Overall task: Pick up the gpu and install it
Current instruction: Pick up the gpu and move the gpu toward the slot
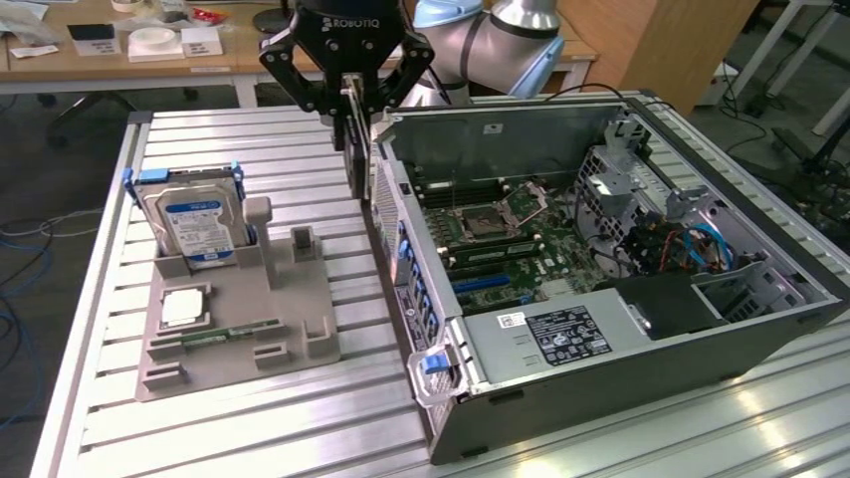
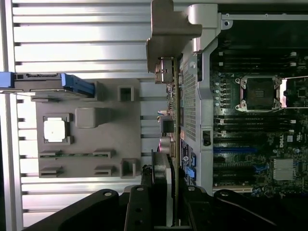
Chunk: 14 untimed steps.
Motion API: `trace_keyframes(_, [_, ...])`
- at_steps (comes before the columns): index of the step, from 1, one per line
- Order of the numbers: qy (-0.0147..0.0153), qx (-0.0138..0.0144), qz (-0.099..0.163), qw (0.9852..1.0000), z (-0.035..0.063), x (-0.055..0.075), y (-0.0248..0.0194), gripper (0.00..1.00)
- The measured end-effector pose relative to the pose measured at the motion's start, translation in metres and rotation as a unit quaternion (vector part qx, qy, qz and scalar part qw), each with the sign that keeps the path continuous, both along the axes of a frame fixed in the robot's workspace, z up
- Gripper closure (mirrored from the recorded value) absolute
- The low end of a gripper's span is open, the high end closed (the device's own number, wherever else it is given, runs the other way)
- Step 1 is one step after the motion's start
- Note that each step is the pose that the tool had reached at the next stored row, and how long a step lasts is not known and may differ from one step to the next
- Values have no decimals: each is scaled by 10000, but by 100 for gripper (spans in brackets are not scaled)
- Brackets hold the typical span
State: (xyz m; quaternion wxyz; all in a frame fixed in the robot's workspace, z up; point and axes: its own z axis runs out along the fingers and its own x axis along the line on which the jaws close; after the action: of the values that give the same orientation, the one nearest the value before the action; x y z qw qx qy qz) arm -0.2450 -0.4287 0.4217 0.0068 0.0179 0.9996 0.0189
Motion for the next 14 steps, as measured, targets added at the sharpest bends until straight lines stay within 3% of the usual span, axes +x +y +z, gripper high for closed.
trace_keyframes(14, [0,0,0,10000,0,86,0,72])
